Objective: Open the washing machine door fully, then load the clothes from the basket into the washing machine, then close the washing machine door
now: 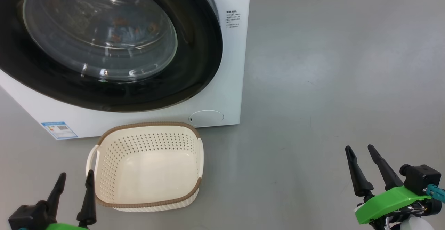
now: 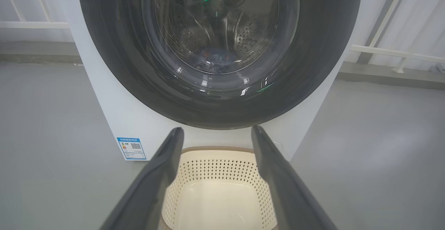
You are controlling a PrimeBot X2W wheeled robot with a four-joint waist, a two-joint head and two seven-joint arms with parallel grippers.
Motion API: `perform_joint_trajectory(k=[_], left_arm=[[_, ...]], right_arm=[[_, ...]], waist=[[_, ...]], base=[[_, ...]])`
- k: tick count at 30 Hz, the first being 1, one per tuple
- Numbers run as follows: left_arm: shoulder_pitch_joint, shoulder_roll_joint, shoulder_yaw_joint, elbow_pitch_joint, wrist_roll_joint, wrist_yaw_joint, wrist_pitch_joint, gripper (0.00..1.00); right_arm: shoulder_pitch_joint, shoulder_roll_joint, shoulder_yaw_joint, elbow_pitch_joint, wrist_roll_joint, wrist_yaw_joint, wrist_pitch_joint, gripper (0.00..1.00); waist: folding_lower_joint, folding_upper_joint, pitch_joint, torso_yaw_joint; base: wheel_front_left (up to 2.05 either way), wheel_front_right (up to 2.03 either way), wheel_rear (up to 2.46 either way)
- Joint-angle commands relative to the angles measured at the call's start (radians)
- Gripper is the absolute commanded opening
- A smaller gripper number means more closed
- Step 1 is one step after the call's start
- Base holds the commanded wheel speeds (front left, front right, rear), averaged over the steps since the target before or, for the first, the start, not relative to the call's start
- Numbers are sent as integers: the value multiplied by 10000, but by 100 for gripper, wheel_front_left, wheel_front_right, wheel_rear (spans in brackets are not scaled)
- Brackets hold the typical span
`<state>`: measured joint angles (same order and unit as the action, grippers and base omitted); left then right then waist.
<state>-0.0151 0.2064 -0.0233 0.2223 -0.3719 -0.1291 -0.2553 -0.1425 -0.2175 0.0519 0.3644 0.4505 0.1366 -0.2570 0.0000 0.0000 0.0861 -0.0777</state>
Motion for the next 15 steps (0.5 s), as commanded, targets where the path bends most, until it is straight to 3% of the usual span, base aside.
perform_joint_trajectory(k=[1, 15], left_arm=[[-161, 219, 404, -249, 125, -16, -65, 100], [-123, 251, 491, -312, 178, -16, -65, 100]], right_arm=[[-7, -101, 160, -272, -14, -59, -48, 100], [6, -18, 110, -272, -40, -59, -48, 100]], waist=[[0, 0, 2, -1], [0, 0, 29, -64]], base=[[0, 0, 0], [0, 0, 0]])
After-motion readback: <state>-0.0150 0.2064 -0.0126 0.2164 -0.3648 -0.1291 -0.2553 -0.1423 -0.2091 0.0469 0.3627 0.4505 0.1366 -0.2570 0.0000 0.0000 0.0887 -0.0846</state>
